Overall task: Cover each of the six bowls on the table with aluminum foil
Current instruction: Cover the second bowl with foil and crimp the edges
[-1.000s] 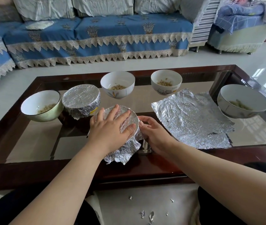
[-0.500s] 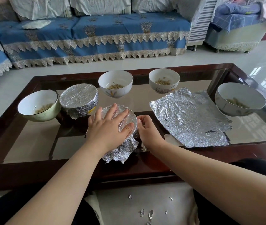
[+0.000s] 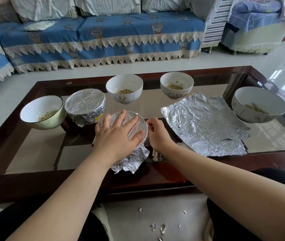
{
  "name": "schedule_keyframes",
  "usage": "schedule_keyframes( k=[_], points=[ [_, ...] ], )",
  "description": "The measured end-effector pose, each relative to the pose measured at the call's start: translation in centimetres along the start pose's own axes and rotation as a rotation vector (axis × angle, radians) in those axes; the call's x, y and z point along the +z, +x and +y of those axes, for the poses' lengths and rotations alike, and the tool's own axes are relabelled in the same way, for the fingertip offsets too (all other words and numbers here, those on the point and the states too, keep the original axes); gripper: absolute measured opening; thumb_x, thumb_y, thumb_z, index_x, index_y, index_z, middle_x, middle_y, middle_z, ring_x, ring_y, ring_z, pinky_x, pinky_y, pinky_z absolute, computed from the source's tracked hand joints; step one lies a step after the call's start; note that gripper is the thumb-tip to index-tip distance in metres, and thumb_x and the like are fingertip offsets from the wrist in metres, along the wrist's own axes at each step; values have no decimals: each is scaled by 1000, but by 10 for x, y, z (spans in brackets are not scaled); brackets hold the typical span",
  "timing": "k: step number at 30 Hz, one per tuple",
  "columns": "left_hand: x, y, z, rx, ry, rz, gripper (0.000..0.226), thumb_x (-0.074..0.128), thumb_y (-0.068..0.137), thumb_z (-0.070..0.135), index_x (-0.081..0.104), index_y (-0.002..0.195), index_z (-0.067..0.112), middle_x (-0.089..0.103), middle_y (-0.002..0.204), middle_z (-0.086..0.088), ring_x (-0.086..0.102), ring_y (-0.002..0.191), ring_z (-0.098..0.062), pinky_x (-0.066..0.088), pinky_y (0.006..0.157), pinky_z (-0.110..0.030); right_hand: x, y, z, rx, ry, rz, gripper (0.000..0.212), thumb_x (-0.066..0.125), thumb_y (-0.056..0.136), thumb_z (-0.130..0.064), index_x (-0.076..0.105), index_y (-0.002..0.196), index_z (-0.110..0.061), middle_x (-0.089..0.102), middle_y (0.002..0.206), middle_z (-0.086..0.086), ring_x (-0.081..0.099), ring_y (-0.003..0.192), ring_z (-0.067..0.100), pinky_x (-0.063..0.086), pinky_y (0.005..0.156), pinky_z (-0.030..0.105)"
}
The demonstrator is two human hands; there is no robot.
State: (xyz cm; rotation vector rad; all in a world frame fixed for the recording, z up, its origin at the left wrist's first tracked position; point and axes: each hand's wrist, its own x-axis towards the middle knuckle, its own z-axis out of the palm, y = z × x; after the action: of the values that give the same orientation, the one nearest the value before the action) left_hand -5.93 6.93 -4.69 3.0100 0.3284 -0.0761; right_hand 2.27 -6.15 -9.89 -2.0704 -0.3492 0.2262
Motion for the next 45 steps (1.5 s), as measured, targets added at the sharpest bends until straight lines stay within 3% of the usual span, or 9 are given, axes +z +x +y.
schedule_keyframes(
  k=[3,6,12,17,20,26,32,38,45],
  points=[
    [0,0,0,1,2,-2,66,20,90,78,12,152,56,-2,166,13,-3,151,-34,4,118,-54,4,2,1,9,-57,55,21,46,98,-11,60,113,-6,51,115,14,46,111,28,37,101,36],
    [0,0,-1,3,-3,-2,66,20,90,78,13,152,56,-2,167,12,-3,151,-34,3,119,-54,6,3,0,10,-19,74,18,49,96,-11,65,106,-9,62,107,13,56,100,29,45,93,42],
    [0,0,1,-5,-9,2,65,21,90,77,13,152,56,-1,167,11,-2,150,-35,3,119,-54,3,-1,-6,82,165,100,19,58,91,-17,75,98,-22,72,71,-1,64,57,17,56,70,40],
    [4,-4,13,-71,-7,22,67,13,91,76,15,153,51,2,167,7,-2,150,-39,5,118,-57,-8,-6,-7,185,261,143,26,47,100,-36,61,98,-13,63,74,-5,59,66,14,53,76,38],
    [4,-5,24,-120,-20,-8,72,1,89,74,10,155,47,-2,168,3,-7,149,-43,3,118,-61,-12,-21,-12,138,265,84,38,44,98,-48,57,87,-15,54,64,-5,52,58,11,43,60,31],
    [-9,-9,20,-76,-38,-95,85,-4,75,80,-1,154,50,-9,167,4,-9,149,-46,3,119,-60,-10,-31,-15,50,238,114,23,52,98,-36,55,86,-17,53,68,-9,46,56,0,35,51,12],
    [-6,-16,-5,50,134,-99,101,-6,59,94,-20,149,52,-16,166,1,1,149,-40,16,115,-57,-15,-29,-13,24,182,100,23,52,98,-37,55,80,-23,52,66,-10,46,57,1,33,55,20],
    [2,-19,-6,61,70,-75,140,-23,37,100,-18,156,26,-14,165,-13,-20,150,-34,-10,121,-55,-10,-34,-6,31,375,92,21,50,98,-40,61,95,-22,57,69,-8,52,61,6,41,60,25],
    [5,-20,-5,46,25,-27,145,-20,35,101,-12,158,24,-10,166,-9,-12,152,-31,-1,121,-48,0,-39,5,120,506,100,19,50,100,-31,63,92,-21,57,57,-18,48,49,-4,38,59,22]
  ],
)
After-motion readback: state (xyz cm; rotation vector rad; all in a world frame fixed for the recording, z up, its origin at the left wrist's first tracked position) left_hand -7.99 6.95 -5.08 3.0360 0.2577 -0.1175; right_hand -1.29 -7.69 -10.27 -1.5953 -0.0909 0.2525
